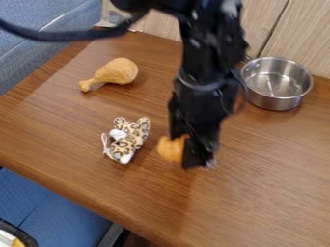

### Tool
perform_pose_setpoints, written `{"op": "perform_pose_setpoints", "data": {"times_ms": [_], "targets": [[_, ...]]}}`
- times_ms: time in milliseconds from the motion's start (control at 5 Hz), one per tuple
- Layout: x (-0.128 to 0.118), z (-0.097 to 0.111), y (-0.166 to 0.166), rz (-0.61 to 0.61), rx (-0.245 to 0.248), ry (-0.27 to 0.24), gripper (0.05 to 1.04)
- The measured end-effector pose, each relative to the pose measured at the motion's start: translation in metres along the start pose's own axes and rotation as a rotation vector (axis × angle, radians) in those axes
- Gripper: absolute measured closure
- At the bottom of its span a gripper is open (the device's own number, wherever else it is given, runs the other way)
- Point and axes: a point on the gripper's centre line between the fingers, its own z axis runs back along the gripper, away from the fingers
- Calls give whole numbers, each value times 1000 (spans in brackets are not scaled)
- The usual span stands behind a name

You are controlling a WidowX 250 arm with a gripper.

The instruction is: Move the croissant to the bottom of the table

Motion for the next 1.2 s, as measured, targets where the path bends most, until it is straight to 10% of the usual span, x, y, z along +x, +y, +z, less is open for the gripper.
{"op": "perform_pose_setpoints", "data": {"times_ms": [400,800,1200], "targets": [[6,-26,-14,-82,39,60,427],[5,-28,-11,-58,57,83,100],[5,-15,-5,-48,102,56,83]]}}
